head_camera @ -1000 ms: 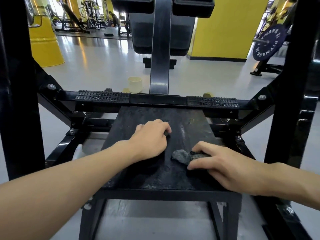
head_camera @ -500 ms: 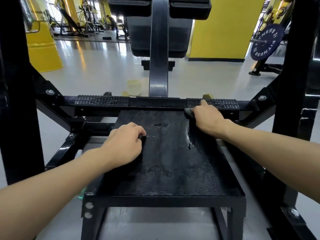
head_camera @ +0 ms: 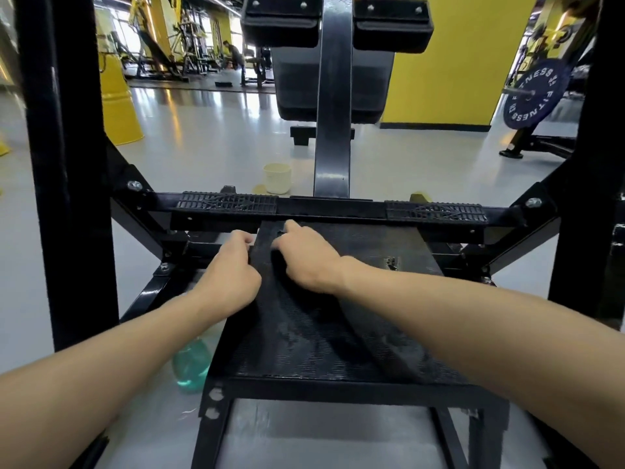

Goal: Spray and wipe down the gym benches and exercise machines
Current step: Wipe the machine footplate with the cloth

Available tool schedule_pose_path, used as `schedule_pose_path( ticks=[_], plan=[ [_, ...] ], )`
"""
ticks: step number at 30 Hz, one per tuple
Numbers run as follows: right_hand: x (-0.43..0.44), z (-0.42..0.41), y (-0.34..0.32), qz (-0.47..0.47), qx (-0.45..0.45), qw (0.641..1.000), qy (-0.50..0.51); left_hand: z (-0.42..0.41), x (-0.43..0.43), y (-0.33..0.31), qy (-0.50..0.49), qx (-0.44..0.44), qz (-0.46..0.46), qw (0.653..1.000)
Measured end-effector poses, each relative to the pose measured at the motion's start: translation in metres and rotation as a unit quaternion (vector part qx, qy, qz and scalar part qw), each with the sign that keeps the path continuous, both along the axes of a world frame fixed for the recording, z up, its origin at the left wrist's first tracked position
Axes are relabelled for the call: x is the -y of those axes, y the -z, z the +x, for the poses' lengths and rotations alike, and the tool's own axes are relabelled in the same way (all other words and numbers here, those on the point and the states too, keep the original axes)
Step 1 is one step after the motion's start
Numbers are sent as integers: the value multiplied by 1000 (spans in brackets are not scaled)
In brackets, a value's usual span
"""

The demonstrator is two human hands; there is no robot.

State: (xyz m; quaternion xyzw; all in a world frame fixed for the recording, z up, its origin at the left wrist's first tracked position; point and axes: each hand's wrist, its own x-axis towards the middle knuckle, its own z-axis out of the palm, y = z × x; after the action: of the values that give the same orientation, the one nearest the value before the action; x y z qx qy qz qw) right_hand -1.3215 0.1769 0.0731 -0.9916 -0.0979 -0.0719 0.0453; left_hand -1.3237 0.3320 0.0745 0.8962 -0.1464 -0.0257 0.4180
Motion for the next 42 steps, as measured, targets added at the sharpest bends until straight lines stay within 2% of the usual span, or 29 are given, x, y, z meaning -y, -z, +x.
schedule_pose_path(
  ticks=[2, 5, 8, 12, 14, 17, 22, 26, 29, 31, 35, 38, 42],
  plan=[
    [14, -5, 0, 8, -7, 999, -50, 2, -6, -2, -11, -15, -10, 1000],
    [53, -23, -6, -66, -5, 996, -52, 2, -12, -2, -13, -55, -7, 998],
    [98, -52, -10, -119, -13, 992, 24, 0, -8, -2, -10, -84, 7, 996],
    [151, -98, -13, -153, -29, 969, 190, 2, -6, 0, -14, -92, -7, 996],
    [148, -108, -15, -136, -32, 957, 255, 2, -8, -1, -18, -106, -30, 994],
    [107, -100, -16, -97, -36, 953, 285, 3, -16, 1, -14, -120, -66, 990],
    [5, -71, -12, -50, -27, 976, 212, 3, -31, -4, -5, -147, -124, 981],
    [-72, -55, -5, -11, -18, 998, 57, -3, -38, -17, -6, -191, -173, 966],
    [-67, -56, -6, -7, -15, 1000, -22, -4, -41, -20, -11, -203, -184, 962],
    [-38, -63, -6, -30, -6, 999, -37, -3, -39, -19, -11, -197, -172, 965],
    [41, -93, -10, -97, -13, 994, 56, 2, -20, -11, -25, -160, -150, 975],
    [94, -128, -13, -167, -34, 971, 170, 2, -1, -8, -71, -108, -86, 988],
    [100, -154, -16, -167, -48, 941, 289, 2, 15, -5, -130, -83, -25, 988]
  ],
)
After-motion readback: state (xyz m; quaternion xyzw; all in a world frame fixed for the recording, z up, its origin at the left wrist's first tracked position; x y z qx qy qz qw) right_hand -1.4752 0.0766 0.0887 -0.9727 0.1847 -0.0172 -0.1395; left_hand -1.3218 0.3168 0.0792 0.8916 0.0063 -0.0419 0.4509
